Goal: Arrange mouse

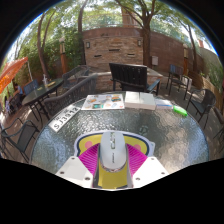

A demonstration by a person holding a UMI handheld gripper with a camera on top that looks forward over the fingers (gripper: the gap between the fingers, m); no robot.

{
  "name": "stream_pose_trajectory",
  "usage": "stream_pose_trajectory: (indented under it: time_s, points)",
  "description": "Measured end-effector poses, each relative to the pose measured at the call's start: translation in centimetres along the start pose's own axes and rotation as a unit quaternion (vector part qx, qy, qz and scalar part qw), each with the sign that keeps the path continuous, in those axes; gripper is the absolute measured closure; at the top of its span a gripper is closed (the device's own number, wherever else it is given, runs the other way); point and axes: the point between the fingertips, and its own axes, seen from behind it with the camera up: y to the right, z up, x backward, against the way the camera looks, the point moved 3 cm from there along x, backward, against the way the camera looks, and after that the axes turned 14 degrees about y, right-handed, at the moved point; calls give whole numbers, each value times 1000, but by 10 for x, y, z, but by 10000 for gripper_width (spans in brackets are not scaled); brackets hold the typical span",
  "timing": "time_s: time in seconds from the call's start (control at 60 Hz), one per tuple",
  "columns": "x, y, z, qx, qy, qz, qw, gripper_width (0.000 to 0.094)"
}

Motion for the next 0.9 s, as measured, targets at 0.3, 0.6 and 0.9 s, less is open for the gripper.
stream_pose_trajectory:
  time_s: [0.3,0.6,0.9]
  points:
    - [15,-16,-7,27,-21,2,999,80]
    - [143,-41,58,46,-15,-13,999,78]
    - [221,-48,67,54,-13,-30,998,65]
